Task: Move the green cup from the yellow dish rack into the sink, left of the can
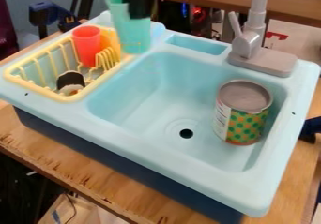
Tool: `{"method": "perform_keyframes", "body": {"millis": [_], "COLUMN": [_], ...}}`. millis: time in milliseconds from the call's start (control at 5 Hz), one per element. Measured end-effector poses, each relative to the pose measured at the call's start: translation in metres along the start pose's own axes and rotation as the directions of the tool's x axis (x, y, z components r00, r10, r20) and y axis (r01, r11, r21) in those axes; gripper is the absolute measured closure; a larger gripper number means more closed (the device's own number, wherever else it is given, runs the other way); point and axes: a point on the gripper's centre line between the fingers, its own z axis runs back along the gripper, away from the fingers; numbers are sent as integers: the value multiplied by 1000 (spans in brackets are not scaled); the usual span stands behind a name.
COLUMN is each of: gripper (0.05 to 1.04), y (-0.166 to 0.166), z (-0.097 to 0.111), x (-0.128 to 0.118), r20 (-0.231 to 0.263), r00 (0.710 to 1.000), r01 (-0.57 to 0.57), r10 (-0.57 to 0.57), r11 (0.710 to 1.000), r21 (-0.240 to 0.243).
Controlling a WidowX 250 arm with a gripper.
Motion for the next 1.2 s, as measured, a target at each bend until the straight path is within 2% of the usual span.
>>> {"method": "perform_keyframes", "body": {"millis": [200, 400, 800, 1200], "gripper": [997, 997, 997, 997], "y": [-20, -24, -24, -44], "z": [-11, -26, -65, -94], "x": [2, 6, 16, 21], "r20": [-8, -5, -56, -37], "r00": [998, 997, 995, 991], "r01": [58, 76, 85, 126], "r10": [-58, -76, -88, -130], "r11": [998, 997, 995, 987], "r21": [-19, -28, -58, -96]}}
